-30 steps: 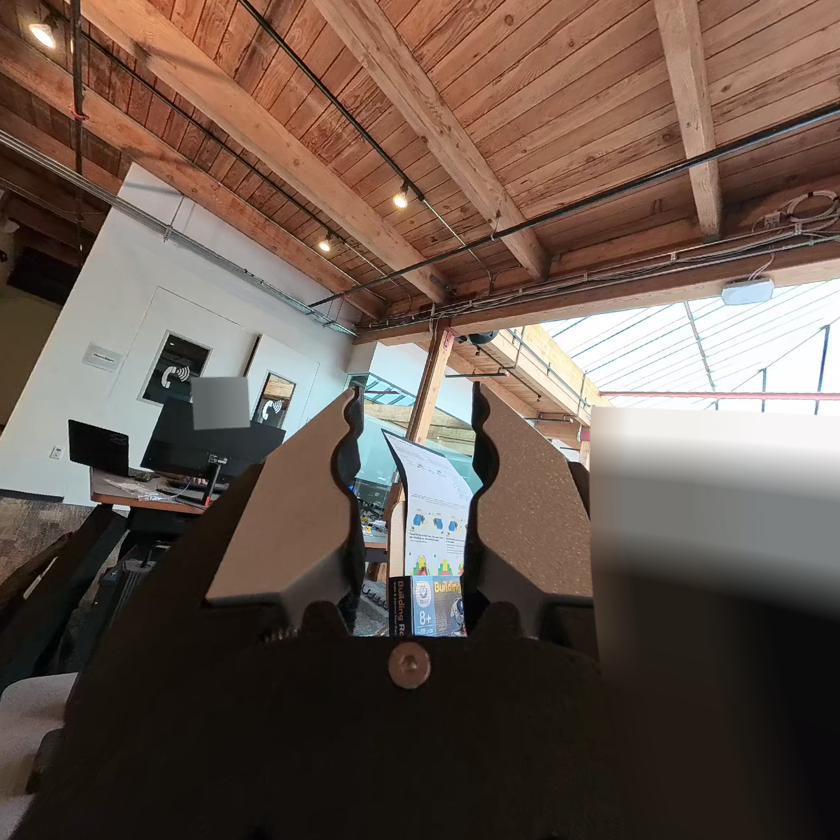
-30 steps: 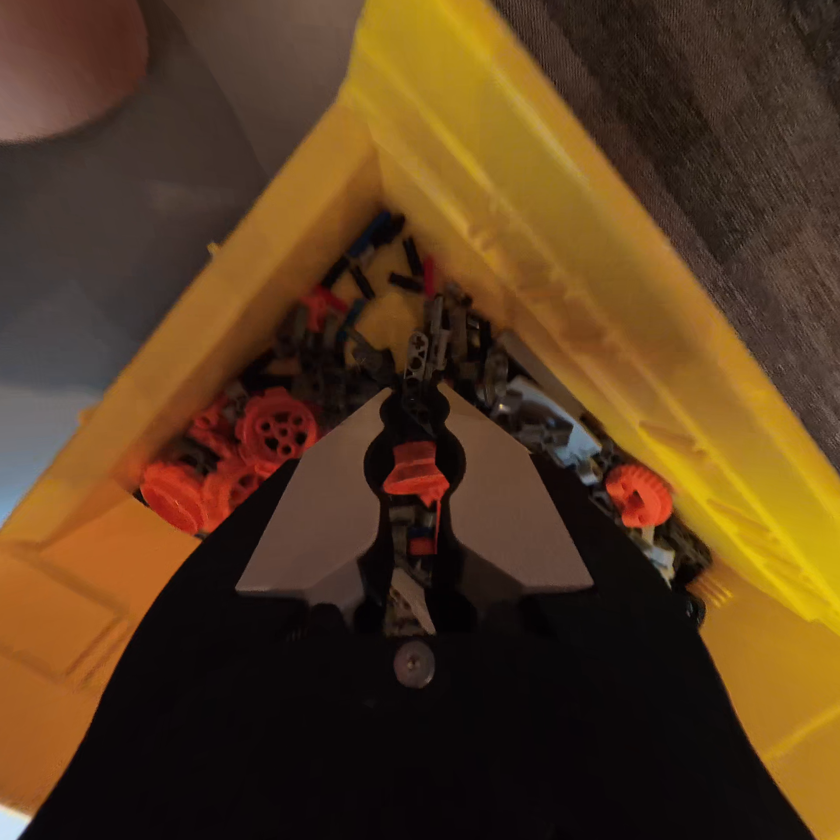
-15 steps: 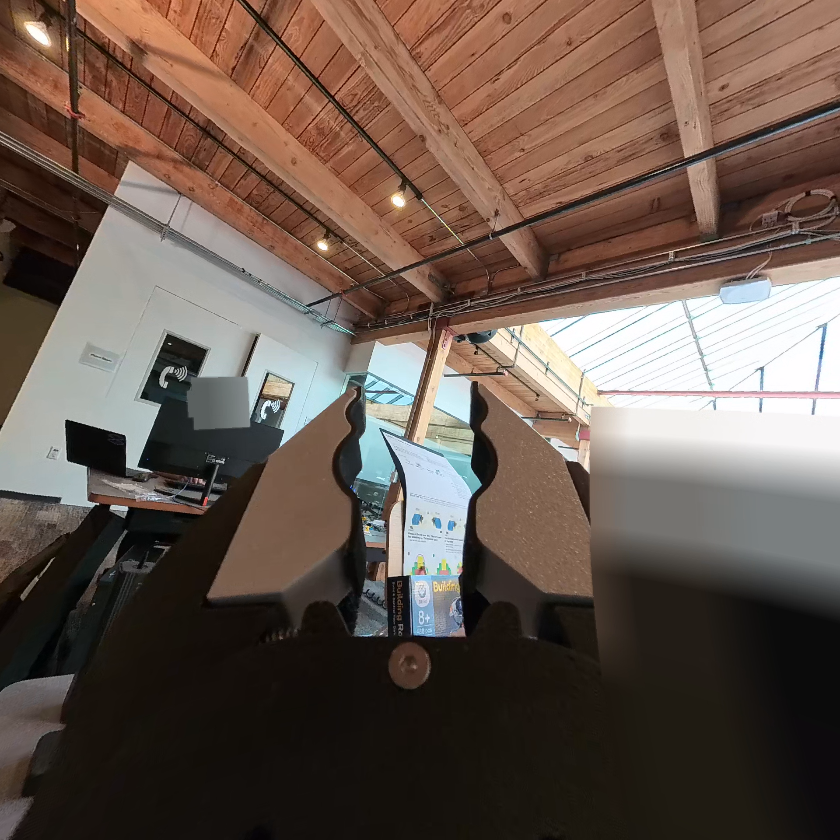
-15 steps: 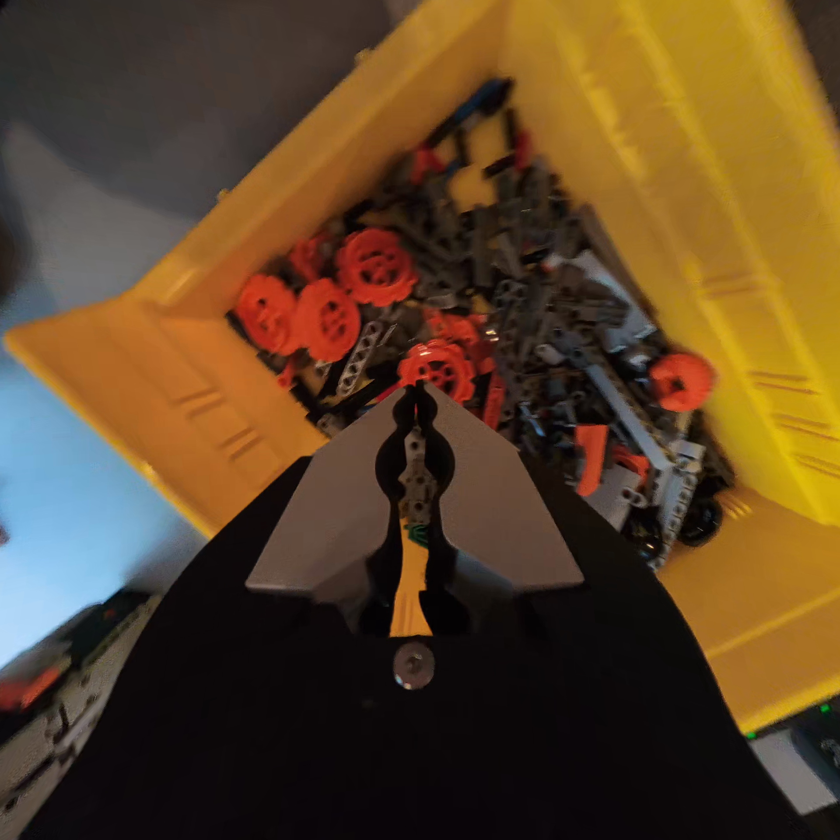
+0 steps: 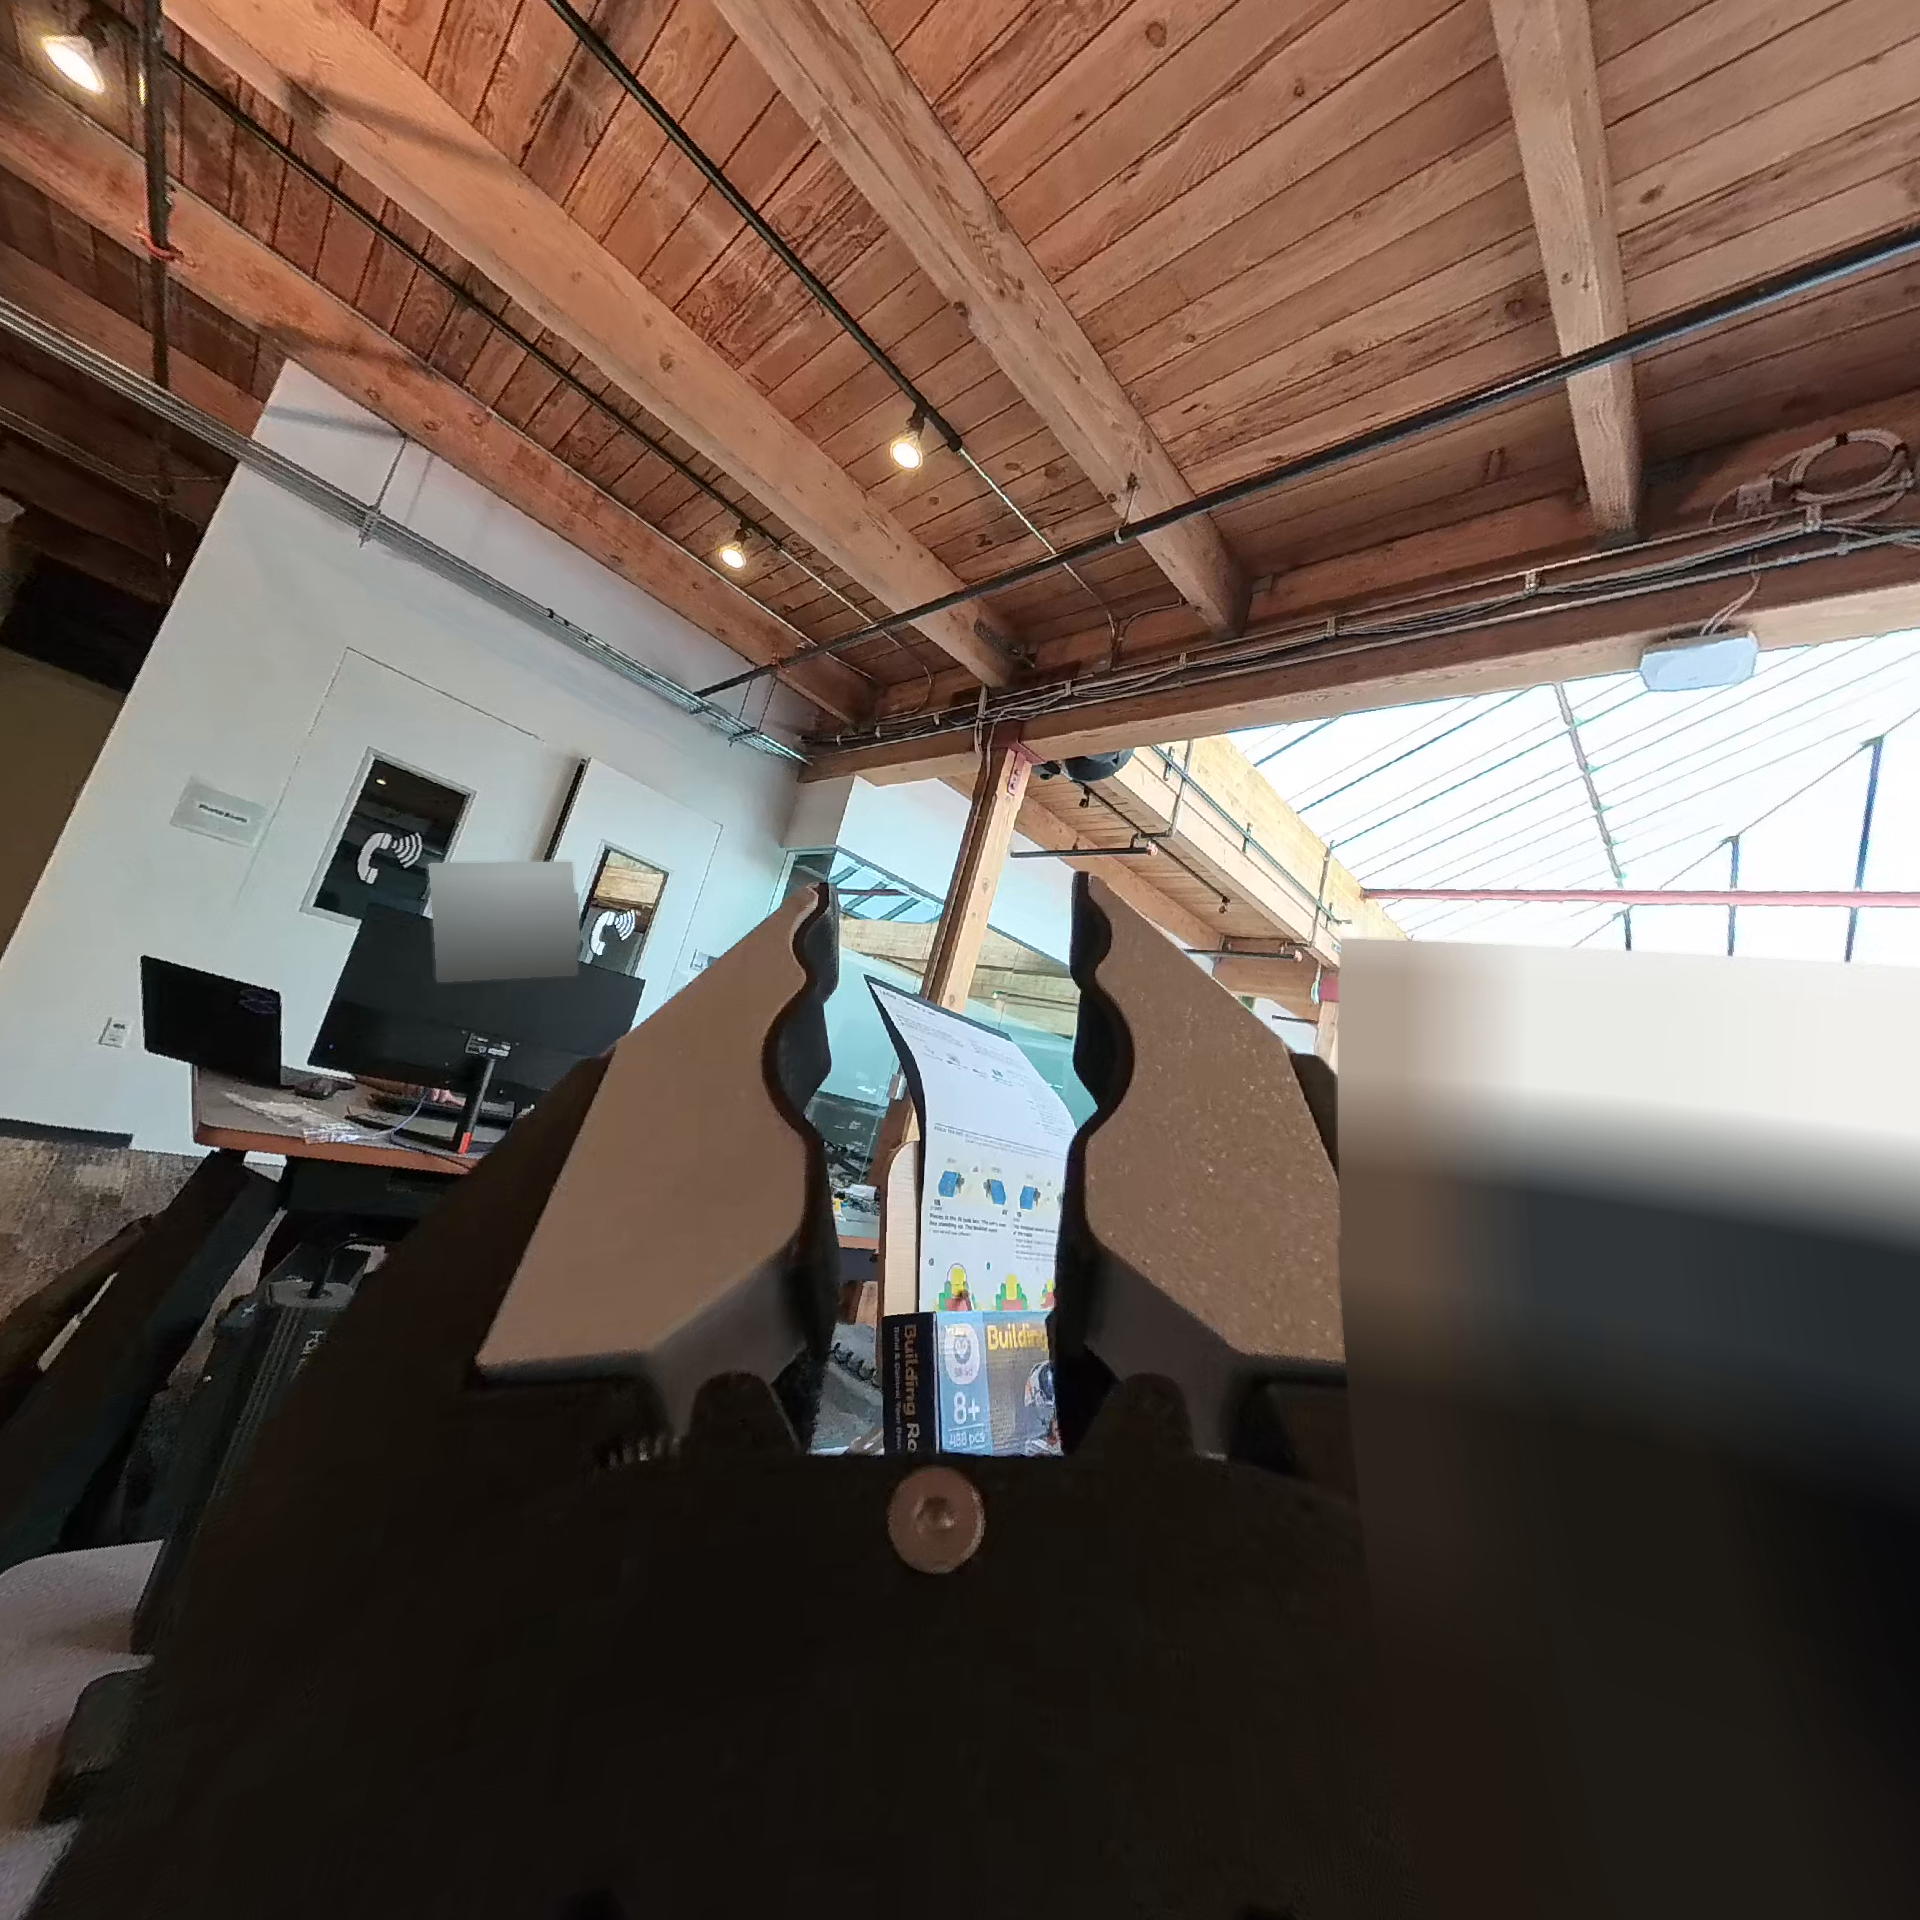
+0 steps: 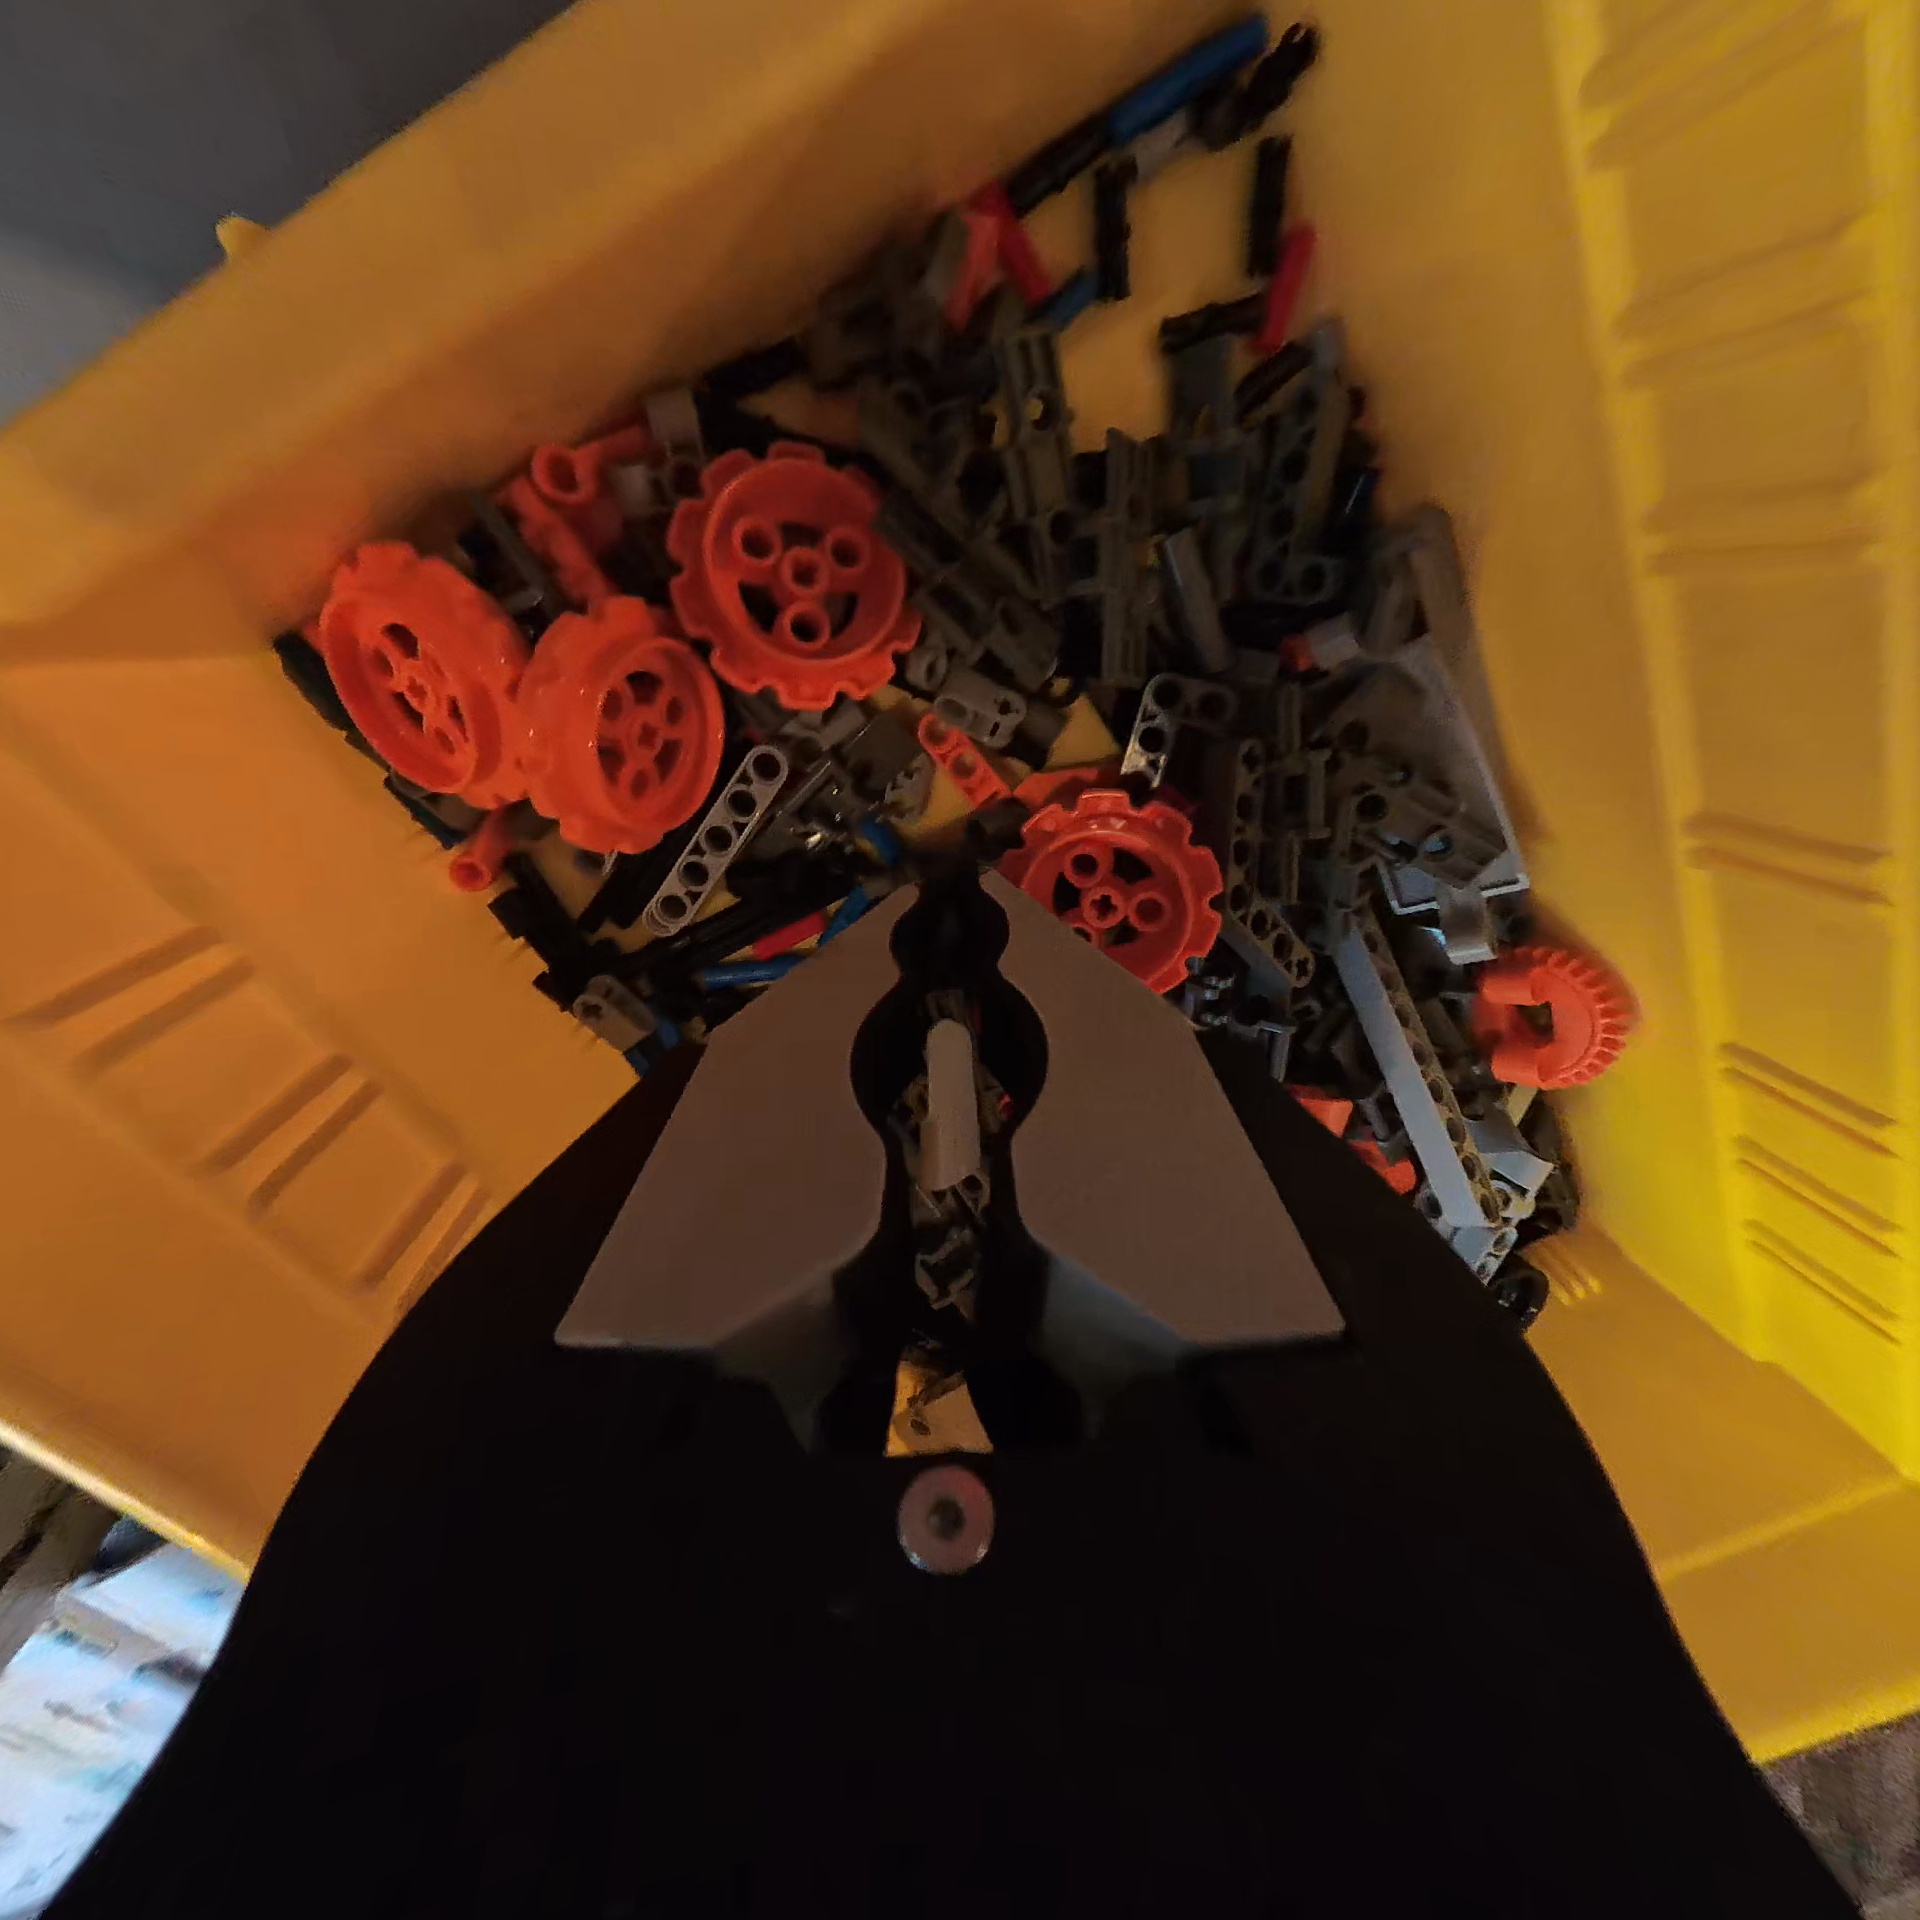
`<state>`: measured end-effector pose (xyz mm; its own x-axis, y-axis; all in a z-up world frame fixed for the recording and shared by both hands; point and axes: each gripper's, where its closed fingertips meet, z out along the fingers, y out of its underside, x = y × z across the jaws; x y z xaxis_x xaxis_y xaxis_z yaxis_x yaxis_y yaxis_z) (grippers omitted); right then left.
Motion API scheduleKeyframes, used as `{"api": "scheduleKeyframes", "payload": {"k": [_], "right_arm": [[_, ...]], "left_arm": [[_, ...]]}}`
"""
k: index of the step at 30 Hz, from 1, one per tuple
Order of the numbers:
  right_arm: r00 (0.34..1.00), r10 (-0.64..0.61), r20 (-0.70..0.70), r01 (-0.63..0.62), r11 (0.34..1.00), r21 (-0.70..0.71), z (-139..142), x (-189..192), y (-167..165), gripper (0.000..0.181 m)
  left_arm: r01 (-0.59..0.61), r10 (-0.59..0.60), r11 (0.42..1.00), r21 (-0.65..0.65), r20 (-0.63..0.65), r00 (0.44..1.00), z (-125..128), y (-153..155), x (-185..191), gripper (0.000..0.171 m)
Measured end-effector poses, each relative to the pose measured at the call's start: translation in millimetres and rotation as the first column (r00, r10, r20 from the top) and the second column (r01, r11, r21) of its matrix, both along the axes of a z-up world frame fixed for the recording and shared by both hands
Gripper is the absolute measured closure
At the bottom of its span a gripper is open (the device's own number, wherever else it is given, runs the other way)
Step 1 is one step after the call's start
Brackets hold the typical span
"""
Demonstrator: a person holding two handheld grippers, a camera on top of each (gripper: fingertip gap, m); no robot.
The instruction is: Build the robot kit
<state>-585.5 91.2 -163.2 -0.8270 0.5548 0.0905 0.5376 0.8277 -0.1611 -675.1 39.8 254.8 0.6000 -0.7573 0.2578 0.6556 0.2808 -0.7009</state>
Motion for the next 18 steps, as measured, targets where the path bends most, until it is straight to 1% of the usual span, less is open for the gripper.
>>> {"api": "scheduleKeyframes", "payload": {"k": [1, 3, 4, 6, 7, 10, 13, 18], "right_arm": [[1.0, 0.003, 0.024, -0.002, 1.0, -0.006, -1.0, 3.9, 0.7, 0.174], [0.996, -0.002, 0.095, 0.005, 1.0, -0.028, -4.2, 15.4, -0.8, 0.173], [0.995, -0.003, 0.1, 0.004, 1.0, -0.015, -6.6, 17.2, 1.4, 0.172], [0.997, 0.017, 0.077, -0.017, 1.0, 0.005, -9.6, 16.0, 2.8, 0.169], [0.999, 0.019, 0.049, -0.019, 1.0, -0.003, -8.9, 12.1, 0.8, 0.168], [0.999, 0.023, 0.029, -0.021, 0.999, -0.046, -8.8, 6.2, -8.4, 0.165], [0.998, 0.008, 0.067, -0.003, 0.998, -0.061, -10.7, 6.5, -10.8, 0.164], [0.997, -0.012, 0.075, 0.011, 1.0, 0.006, -9.9, 8.6, 2.2, 0.168]], "left_arm": [[0.003, -0.003, 1.0, -0.001, -0.003, 1.0, -0.2, 0.4, 1.0, 0.128], [0.008, -0.008, 1.0, -0.005, -0.006, 1.0, -0.7, 1.2, 2.0, 0.128], [0.009, -0.009, 1.0, -0.004, -0.004, 1.0, -0.6, 1.3, 1.8, 0.128], [0.012, -0.012, 1.0, -0.002, -0.002, 1.0, -0.3, 0.7, 1.5, 0.129], [0.011, -0.011, 1.0, 0.0, -0.002, 1.0, -0.2, 0.3, 1.5, 0.129], [0.007, -0.007, 1.0, 0.002, -0.006, 1.0, 0.0, 0.0, 2.5, 0.13], [0.014, -0.014, 1.0, -0.003, -0.008, 1.0, -0.5, 1.6, 3.7, 0.13], [0.021, -0.021, 1.0, 0.0, -0.014, 1.0, -0.3, 0.8, 6.1, 0.131]]}}
